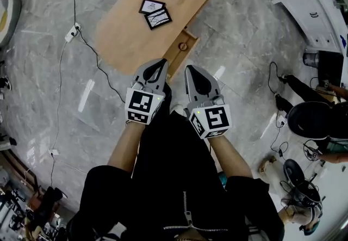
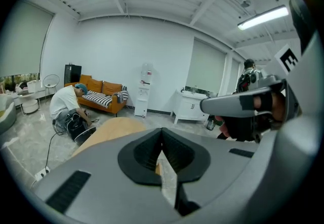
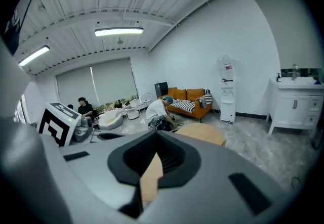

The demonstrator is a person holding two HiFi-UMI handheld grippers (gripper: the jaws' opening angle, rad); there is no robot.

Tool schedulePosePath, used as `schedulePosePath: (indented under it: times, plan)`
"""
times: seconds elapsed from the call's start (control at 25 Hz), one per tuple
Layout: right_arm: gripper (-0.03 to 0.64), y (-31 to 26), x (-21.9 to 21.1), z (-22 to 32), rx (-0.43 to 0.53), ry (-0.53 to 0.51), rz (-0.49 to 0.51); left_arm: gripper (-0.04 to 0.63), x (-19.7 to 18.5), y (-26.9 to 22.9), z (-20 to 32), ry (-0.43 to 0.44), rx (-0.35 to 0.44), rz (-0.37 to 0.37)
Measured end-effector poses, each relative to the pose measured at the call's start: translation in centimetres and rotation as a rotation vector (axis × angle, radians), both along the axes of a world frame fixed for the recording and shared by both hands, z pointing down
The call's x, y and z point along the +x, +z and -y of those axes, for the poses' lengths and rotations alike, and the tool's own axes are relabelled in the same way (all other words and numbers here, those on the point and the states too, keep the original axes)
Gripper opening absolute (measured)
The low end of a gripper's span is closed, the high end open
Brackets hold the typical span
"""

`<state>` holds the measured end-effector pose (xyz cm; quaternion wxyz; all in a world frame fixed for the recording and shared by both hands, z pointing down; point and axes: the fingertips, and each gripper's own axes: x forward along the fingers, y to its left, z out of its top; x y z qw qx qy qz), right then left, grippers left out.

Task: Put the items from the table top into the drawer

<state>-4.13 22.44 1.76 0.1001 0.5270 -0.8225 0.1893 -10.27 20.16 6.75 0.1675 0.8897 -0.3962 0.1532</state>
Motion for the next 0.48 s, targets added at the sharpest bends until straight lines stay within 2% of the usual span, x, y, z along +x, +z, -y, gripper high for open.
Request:
schedulePosePath:
  times: [0.12, 0.28, 0.48]
  plan:
    - [0.009, 1.4, 0.2, 2.5, -0.026, 0.037, -0.006, 0.014, -0.5, 2.3, 3.4, 0.035, -0.021, 0.010]
    - [0.009, 4.5, 1.0, 4.8, -0.078, 0.083, -0.006, 0.014, -1.0, 6.1, 7.1, 0.074, -0.050, 0.068]
    - [0.009, 9.3, 1.3, 7.2, -0.127, 0.069, -0.008, 0.015, -2.3, 13.0, 10.7, 0.018, -0.093, 0.113]
